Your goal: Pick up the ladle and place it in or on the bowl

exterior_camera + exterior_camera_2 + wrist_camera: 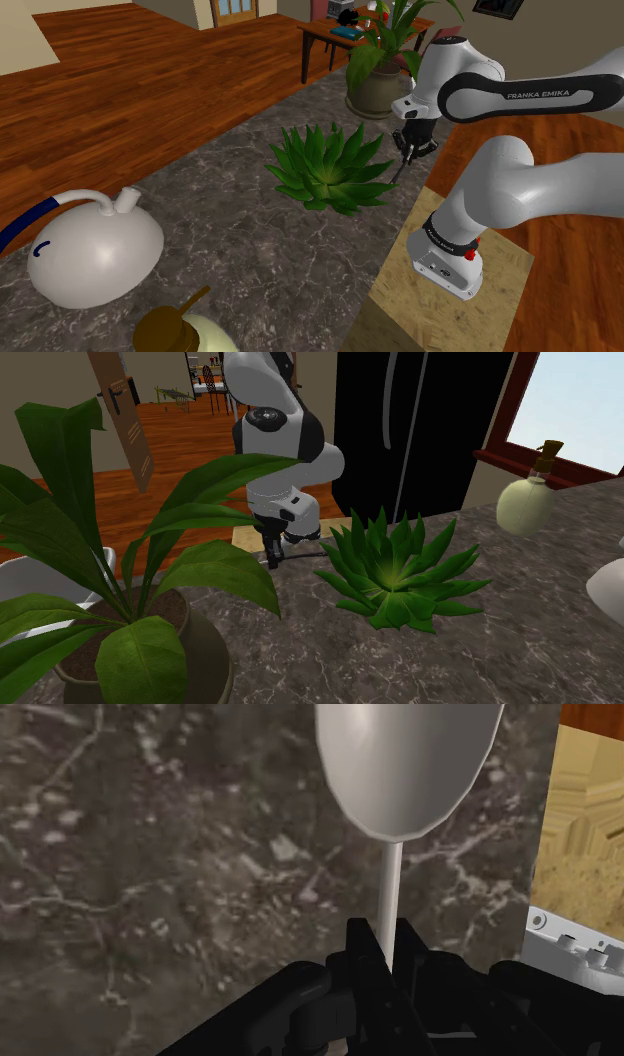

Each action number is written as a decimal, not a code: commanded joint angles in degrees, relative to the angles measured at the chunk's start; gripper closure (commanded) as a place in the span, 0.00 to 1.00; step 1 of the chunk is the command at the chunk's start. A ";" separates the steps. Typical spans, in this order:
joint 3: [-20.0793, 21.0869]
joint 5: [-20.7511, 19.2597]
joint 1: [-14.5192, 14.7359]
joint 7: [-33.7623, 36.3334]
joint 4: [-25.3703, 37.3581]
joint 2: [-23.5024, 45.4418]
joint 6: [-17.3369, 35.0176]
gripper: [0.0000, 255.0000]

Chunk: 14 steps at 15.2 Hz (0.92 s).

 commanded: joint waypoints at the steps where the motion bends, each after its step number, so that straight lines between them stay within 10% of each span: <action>1: 0.00 0.00 0.00 0.00 0.00 0.00 0.00 1.00; 14: 4.20 4.49 1.43 -0.63 4.48 -3.46 -7.58 1.00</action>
